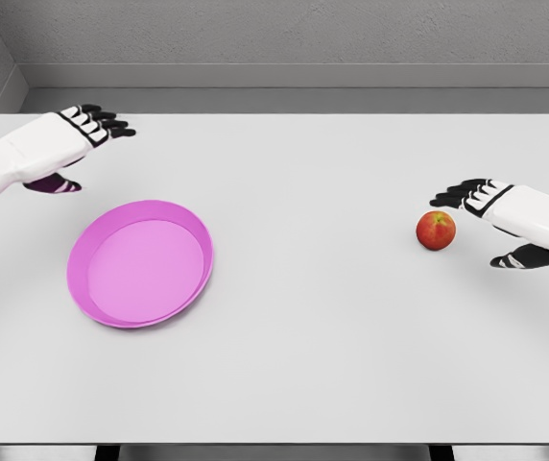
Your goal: Put the apple on the plate with both arms
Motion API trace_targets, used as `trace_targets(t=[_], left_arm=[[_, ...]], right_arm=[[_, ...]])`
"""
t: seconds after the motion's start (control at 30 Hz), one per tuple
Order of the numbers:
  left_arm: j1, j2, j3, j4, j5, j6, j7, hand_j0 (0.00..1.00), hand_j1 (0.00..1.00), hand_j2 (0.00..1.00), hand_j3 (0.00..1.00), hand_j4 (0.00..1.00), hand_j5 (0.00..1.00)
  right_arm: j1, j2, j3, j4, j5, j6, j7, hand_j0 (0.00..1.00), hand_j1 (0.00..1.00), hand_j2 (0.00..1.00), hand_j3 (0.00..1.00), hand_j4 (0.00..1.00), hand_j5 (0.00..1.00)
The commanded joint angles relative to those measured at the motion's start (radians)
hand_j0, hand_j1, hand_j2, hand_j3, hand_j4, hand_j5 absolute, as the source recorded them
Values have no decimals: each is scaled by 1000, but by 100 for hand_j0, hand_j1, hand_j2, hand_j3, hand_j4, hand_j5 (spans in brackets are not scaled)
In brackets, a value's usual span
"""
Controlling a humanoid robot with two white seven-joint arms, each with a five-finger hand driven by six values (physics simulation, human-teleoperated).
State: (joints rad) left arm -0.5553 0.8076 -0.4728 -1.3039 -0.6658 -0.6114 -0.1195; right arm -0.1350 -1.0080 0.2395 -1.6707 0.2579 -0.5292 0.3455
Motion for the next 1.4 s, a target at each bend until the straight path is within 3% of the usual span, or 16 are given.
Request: trace_targets(t=[0.0,0.1,0.17,0.3,0.4,0.5,0.63,1.0,1.37], left_arm=[[0,7,0,14,6,1,-5,100,100,100,100,100,100],[0,7,0,14,6,1,-5,100,100,100,100,100,100],[0,7,0,12,6,1,-6,100,100,100,100,100,100],[0,5,0,12,8,1,-8,100,100,100,100,100,100],[0,4,0,12,8,1,-8,100,100,100,100,100,100],[0,4,0,12,11,1,-6,100,100,100,100,100,100],[0,4,0,12,11,1,-6,100,100,100,100,100,100],[0,4,-1,12,8,1,-8,100,100,100,100,100,100],[0,2,-1,12,3,1,-9,100,100,100,100,100,100]], right_arm=[[0,-1,0,-3,-6,6,0,100,100,100,100,100,100],[0,3,1,-1,-14,8,-2,100,100,100,100,100,100],[-25,22,14,-1,-14,109,-3,100,100,100,100,100,100],[-60,31,47,6,-8,182,0,100,100,100,100,100,100],[-115,55,76,17,-11,207,156,100,100,100,100,100,100],[-201,86,158,35,-11,275,243,100,100,100,100,100,100],[-313,140,271,135,-14,321,265,100,100,100,100,100,100],[-402,200,331,216,-17,419,265,100,100,100,100,100,100],[-399,198,356,215,-17,417,265,100,100,100,100,100,100]])
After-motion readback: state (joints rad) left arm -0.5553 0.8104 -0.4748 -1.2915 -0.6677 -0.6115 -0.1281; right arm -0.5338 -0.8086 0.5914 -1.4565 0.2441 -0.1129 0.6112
